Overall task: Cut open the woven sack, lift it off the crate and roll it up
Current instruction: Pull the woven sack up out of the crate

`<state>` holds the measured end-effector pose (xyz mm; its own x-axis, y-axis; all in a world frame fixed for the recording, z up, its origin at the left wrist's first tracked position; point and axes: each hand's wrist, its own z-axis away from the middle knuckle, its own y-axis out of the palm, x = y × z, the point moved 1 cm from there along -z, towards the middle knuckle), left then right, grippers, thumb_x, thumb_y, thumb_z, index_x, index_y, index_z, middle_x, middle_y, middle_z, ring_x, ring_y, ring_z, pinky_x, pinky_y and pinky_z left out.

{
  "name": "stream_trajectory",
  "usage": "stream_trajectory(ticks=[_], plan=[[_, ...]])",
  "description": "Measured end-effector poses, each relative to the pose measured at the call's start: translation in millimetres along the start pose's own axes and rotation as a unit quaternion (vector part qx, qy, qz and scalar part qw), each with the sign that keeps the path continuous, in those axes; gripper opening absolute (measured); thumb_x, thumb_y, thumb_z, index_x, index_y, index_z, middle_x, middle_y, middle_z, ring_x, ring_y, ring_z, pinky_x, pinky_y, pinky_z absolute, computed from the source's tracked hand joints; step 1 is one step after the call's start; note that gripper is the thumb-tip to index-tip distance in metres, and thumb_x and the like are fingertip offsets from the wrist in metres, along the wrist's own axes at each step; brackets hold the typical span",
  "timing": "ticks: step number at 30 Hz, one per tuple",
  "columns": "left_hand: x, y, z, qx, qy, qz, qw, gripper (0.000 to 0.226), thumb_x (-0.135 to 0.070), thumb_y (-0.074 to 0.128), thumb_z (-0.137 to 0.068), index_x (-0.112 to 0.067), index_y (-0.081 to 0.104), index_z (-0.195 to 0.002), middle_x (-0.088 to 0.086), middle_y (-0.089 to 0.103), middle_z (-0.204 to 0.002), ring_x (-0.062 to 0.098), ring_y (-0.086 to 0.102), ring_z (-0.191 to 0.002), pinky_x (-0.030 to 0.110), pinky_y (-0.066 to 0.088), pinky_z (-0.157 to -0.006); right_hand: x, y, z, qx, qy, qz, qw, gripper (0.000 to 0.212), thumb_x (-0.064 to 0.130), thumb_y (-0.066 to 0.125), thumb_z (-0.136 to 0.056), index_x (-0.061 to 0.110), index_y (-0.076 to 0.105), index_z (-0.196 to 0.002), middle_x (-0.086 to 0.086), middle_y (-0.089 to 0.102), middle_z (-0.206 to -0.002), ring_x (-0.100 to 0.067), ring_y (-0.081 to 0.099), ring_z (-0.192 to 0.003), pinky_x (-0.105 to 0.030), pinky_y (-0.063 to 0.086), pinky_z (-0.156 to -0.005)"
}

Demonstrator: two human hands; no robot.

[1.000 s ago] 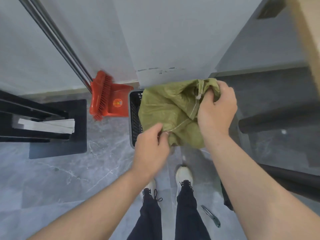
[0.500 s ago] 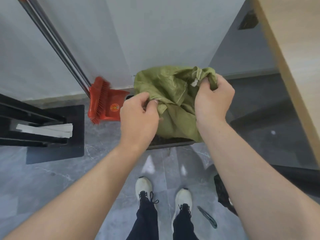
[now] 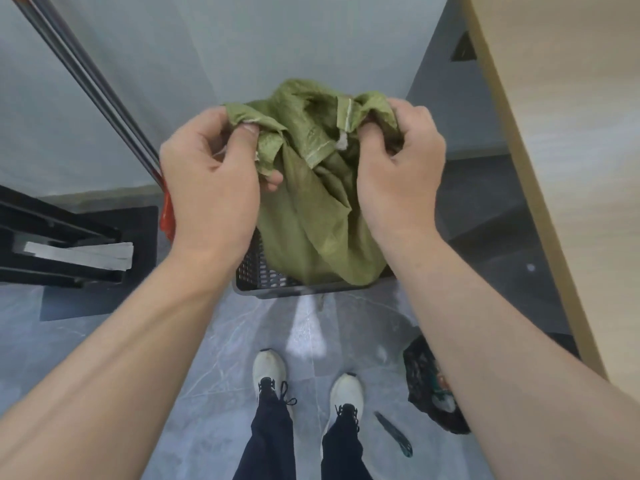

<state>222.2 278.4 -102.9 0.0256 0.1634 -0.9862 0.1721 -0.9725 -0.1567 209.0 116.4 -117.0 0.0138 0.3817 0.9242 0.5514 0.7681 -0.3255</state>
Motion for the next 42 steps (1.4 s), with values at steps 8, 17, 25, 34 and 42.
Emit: stream_trajectory(ticks=[8,17,25,34,42], plan=[[-50.4,-4.0,15.2,0.013,-0.010,-0.017,1.000,0.017,-0.006,0.058,-0.104,-0.002,0.074,-0.100,0.020,0.071,-0.078,0.016,0.065,-0.048,0.035,0.057,-0.050,36.7,-33.1,-4.3,0.008,0.037,-0.046,0.998,0.019,0.004,0.061,-0.095,0.017,0.075,-0.096,-0.001,0.059,-0.091,-0.001,0.055,-0.070,-0.010,0.040,-0.067],[-114.3,-8.8,0.1,0.004,0.003,-0.014,1.000,0.019,-0.006,0.057,-0.104,-0.008,0.073,-0.094,0.010,0.070,-0.079,0.016,0.065,-0.045,0.036,0.054,-0.049,88.5,-50.2,-25.0,0.090,0.024,-0.034,0.995,0.014,0.014,0.063,-0.097,0.022,0.074,-0.095,-0.006,0.067,-0.095,-0.011,0.064,-0.083,-0.026,0.052,-0.078],[-177.6,-20.3,-19.0,0.002,-0.010,-0.028,1.000,0.020,-0.009,0.055,-0.104,-0.008,0.073,-0.097,0.011,0.075,-0.085,0.017,0.068,-0.048,0.036,0.059,-0.052,144.2,-64.5,-55.5,0.099,0.035,-0.033,0.994,0.023,0.023,0.061,-0.100,0.029,0.066,-0.078,0.009,0.061,-0.075,-0.003,0.052,-0.068,-0.020,0.039,-0.064],[-246.0,-24.2,-13.6,0.006,-0.027,-0.007,1.000,0.022,-0.005,0.054,-0.104,-0.011,0.072,-0.094,0.005,0.073,-0.082,0.014,0.068,-0.048,0.030,0.060,-0.053,192.4,-94.8,-59.2,0.075,0.045,-0.127,0.988,0.019,0.019,0.065,-0.096,0.025,0.072,-0.079,0.011,0.068,-0.076,-0.009,0.062,-0.074,-0.031,0.052,-0.071],[-275.1,-21.5,-35.0,0.021,-0.040,0.005,0.999,0.018,-0.009,0.058,-0.105,-0.007,0.074,-0.113,0.008,0.072,-0.094,0.016,0.069,-0.053,0.028,0.062,-0.058,213.4,-95.1,-80.8,0.092,0.075,-0.184,0.976,0.013,0.019,0.067,-0.092,0.009,0.074,-0.090,-0.022,0.071,-0.098,-0.037,0.070,-0.093,-0.062,0.054,-0.090]])
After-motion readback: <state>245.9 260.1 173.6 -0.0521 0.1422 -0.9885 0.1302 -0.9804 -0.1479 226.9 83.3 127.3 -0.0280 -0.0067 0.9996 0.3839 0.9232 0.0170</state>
